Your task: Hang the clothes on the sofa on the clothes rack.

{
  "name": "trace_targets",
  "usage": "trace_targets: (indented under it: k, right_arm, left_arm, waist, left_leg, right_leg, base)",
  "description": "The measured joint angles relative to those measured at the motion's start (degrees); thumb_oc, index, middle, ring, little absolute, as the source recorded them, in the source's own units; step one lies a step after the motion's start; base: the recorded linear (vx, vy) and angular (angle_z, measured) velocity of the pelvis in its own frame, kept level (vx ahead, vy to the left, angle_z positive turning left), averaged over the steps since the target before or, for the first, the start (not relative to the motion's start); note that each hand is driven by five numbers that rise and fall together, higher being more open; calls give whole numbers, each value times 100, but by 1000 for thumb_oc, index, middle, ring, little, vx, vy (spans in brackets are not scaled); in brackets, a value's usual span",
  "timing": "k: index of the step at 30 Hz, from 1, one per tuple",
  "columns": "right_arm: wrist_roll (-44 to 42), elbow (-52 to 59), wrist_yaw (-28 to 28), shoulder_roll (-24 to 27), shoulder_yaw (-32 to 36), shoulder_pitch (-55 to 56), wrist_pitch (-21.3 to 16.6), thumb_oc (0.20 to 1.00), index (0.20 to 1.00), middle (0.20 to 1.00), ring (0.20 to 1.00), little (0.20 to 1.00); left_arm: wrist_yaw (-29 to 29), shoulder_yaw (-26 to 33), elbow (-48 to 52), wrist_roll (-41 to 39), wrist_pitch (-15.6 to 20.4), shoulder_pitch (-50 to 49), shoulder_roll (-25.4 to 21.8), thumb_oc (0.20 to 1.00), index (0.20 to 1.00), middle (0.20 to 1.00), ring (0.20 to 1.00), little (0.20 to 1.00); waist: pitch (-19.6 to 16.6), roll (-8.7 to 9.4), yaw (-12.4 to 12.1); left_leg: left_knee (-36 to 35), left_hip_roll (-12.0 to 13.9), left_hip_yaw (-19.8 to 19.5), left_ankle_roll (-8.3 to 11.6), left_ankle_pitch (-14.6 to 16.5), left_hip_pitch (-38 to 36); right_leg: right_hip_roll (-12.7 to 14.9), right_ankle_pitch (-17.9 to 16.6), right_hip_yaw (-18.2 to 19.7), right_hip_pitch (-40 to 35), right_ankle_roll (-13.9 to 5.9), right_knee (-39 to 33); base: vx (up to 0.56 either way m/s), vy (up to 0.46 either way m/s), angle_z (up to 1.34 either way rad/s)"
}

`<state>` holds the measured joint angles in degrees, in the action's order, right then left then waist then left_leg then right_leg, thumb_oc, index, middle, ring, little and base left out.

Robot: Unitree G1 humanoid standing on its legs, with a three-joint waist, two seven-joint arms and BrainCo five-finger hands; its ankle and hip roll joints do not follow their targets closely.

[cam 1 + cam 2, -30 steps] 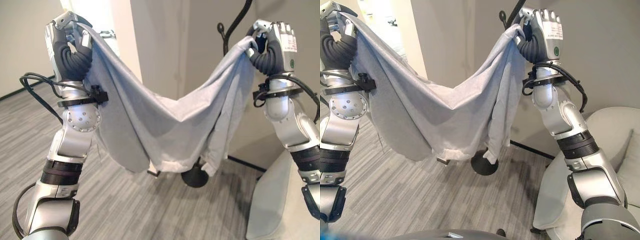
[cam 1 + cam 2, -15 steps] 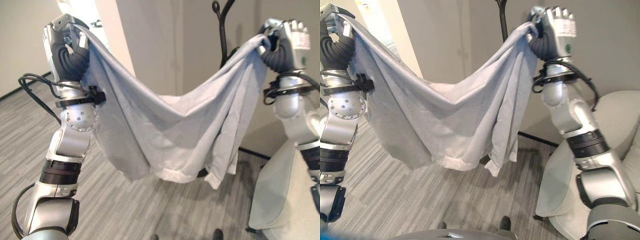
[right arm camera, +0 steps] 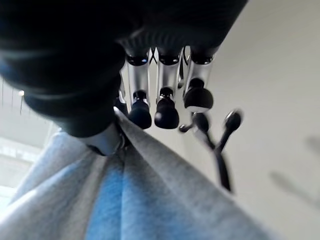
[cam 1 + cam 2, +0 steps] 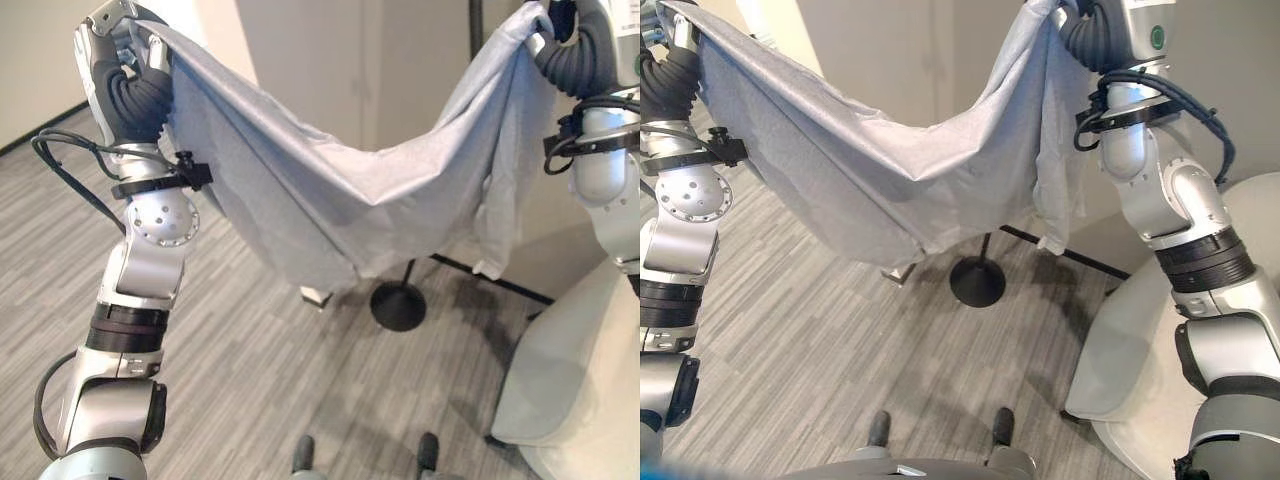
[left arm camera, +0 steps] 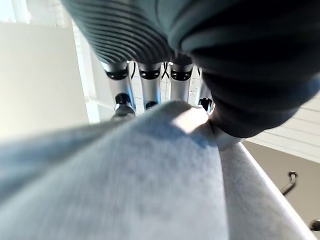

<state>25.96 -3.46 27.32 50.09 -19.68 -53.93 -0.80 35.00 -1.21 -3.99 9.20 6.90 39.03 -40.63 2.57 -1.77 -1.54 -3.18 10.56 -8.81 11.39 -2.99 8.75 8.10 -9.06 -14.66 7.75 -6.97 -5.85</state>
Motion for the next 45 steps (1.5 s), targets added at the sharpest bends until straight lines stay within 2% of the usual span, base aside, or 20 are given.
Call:
trace_targets:
  k: [2,7,12,16,17,19,25,31,32,34,35,36,38,40,42,45]
  right_arm:
    - [1,-18,-39,-164,2,53,1,200,200,200,200,200]
    - [5,-28,-90,-400,20,201,6,200,200,200,200,200]
    - [12,-52,-172,-427,15,270,13,200,200,200,200,200]
    - [41,-235,-179,-425,7,286,57,200,200,200,200,200]
    - [50,-251,-178,-436,6,286,61,200,200,200,200,200]
    - [68,-247,-177,-483,-110,309,57,200,200,200,200,200]
    - [109,-180,-177,-621,-113,470,46,200,200,200,200,200]
    - [107,-163,-196,-621,-135,487,35,200,200,200,200,200]
    - [98,-177,-156,-614,-241,424,7,200,200,200,200,200]
    - [98,-187,-155,-609,-344,392,-12,200,200,200,200,200]
    - [97,-194,-139,-609,-361,392,-32,200,200,200,200,200]
    - [96,-197,-135,-611,-368,392,-31,200,200,200,200,200]
    - [95,-196,-126,-676,-391,387,-76,200,200,200,200,200]
    - [95,-220,-146,-690,-539,327,-98,200,200,200,200,200]
    - [96,-244,-187,-788,-570,350,-96,200,200,200,200,200]
    - [100,-247,-228,-1059,-502,471,-32,200,200,200,200,200]
  left_arm:
    - [5,143,69,0,-7,-9,-5,200,200,200,200,200]
    - [-9,144,168,3,-46,-59,-9,200,200,200,200,200]
    - [-11,136,163,-3,-85,-95,-17,200,200,200,200,200]
    - [-34,-135,151,-12,-86,-36,-20,200,200,200,200,200]
    - [-43,-351,94,-13,-78,97,-199,200,200,200,200,200]
    - [-38,-388,47,-15,-77,182,-541,200,200,200,200,200]
    - [-38,-301,74,-14,-74,95,-568,200,200,200,200,200]
    - [-58,-236,117,-13,-77,-109,-567,200,200,200,200,200]
    - [-54,-223,120,-14,-56,-100,-582,200,200,200,200,200]
    - [-91,-272,92,-14,-55,-109,-568,200,200,200,200,200]
    - [-95,-271,82,-13,12,-55,-593,200,200,200,200,200]
    - [-97,-271,87,-14,26,-37,-594,200,200,200,200,200]
    - [-99,-260,80,-14,29,-21,-705,200,200,200,200,200]
    - [-117,-241,52,-18,-2,40,-772,200,200,200,200,200]
    - [-126,-238,88,-121,1,43,-797,200,200,200,200,200]
    - [-155,-205,89,-172,-8,61,-891,200,200,200,200,200]
  waist:
    - [-32,128,-42]
    - [-93,300,-53]
    - [-140,373,-150]
    - [-181,413,-228]
    - [-211,432,-344]
    - [-284,433,-404]
    - [-356,451,-428]
    - [-407,443,-463]
    - [-378,506,-584]
    - [-322,475,-679]
    - [-189,506,-625]
    - [-139,533,-645]
    - [-66,657,-750]
    - [-36,770,-689]
    - [-63,825,-676]
    - [-125,980,-664]
  left_leg:
    - [-81,-112,27,-50,-34,-90]
    - [-205,-117,54,-84,-30,-428]
    - [-206,-115,38,-91,-35,-513]
    - [-206,-118,-83,-113,-53,-515]
    - [-206,-120,-117,-127,-62,-491]
    - [-206,-159,-133,-166,-61,-477]
    - [-205,-178,-127,-145,-78,-488]
    - [-203,-22,-79,-134,-72,-522]
    - [165,47,-98,-55,-9,-265]
    - [250,142,-139,-10,22,-177]
    - [800,46,-58,106,199,315]
    - [760,-61,22,68,218,354]
    - [607,-260,-12,-79,148,303]
    - [536,-533,-29,-211,61,314]
    - [524,-651,135,-317,35,258]
    - [516,-866,323,-489,132,56]
  right_leg:
    - [117,-16,39,-46,-67,1]
    - [138,41,70,-318,-141,1]
    - [139,46,53,-425,-146,-3]
    - [147,55,-82,-517,-152,-12]
    - [154,62,-120,-515,-150,-23]
    - [193,104,-153,-527,-187,-19]
    - [211,98,-145,-524,-181,-19]
    - [55,58,-80,-497,-125,-27]
    - [-50,90,-40,-372,-74,-15]
    - [-161,61,-50,-330,-6,-25]
    - [-54,113,-160,-321,59,-32]
    - [0,107,-153,-292,54,-28]
    - [105,106,66,-166,43,-29]
    - [300,166,346,-76,-36,-19]
    - [436,269,423,-97,-122,-31]
    - [641,410,586,-219,-127,-17]
  base:
    - [101,65,2]
    - [99,56,0]
    - [47,14,1]
    - [58,10,18]
    - [74,25,10]
    - [72,24,11]
    - [34,-27,-1]
    - [-36,-192,-11]
    - [55,-45,-10]
    - [195,75,8]
    - [320,241,28]
    - [233,195,19]
    - [260,262,-12]
    - [296,270,1]
    - [235,155,-4]
    - [221,144,-16]
